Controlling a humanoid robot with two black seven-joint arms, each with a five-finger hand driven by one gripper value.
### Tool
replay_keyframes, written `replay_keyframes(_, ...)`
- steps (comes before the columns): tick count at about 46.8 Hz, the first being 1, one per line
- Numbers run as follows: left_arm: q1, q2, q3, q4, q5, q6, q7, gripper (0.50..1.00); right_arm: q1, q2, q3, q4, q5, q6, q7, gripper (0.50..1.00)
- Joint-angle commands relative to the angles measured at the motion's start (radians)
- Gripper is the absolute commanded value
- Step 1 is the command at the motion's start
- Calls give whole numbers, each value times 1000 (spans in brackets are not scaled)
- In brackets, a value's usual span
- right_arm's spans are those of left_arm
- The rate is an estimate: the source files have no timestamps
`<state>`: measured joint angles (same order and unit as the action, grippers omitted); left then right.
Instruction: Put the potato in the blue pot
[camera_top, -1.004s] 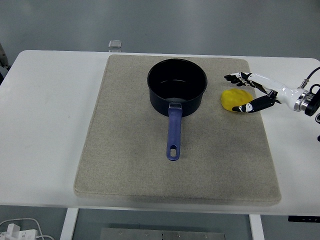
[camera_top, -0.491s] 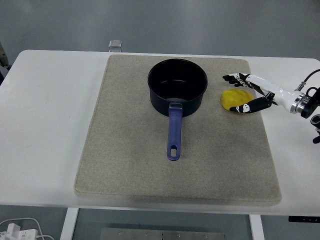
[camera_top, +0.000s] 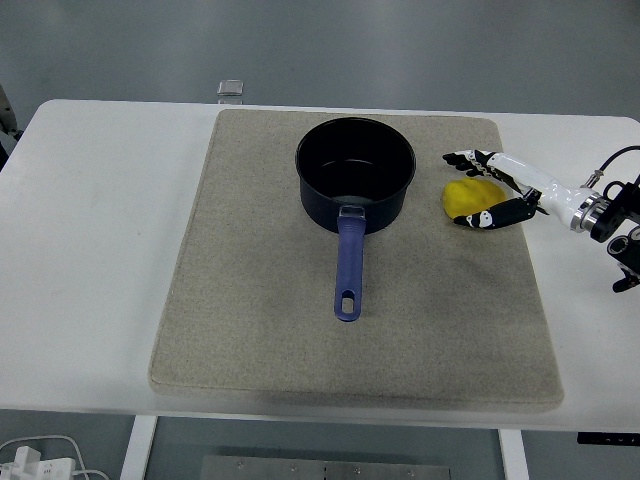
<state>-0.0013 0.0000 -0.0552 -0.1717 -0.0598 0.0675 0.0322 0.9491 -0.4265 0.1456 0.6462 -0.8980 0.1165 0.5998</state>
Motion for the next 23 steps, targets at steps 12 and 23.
replay_keyframes(12, 3, 0, 0, 0, 0, 0, 0, 994, 0, -5, -4, -20, -4, 0, 3, 919)
replay_keyframes(23, 4, 0, 0, 0, 0, 0, 0, 994, -3, -2, -4, -34, -5, 0, 3, 915)
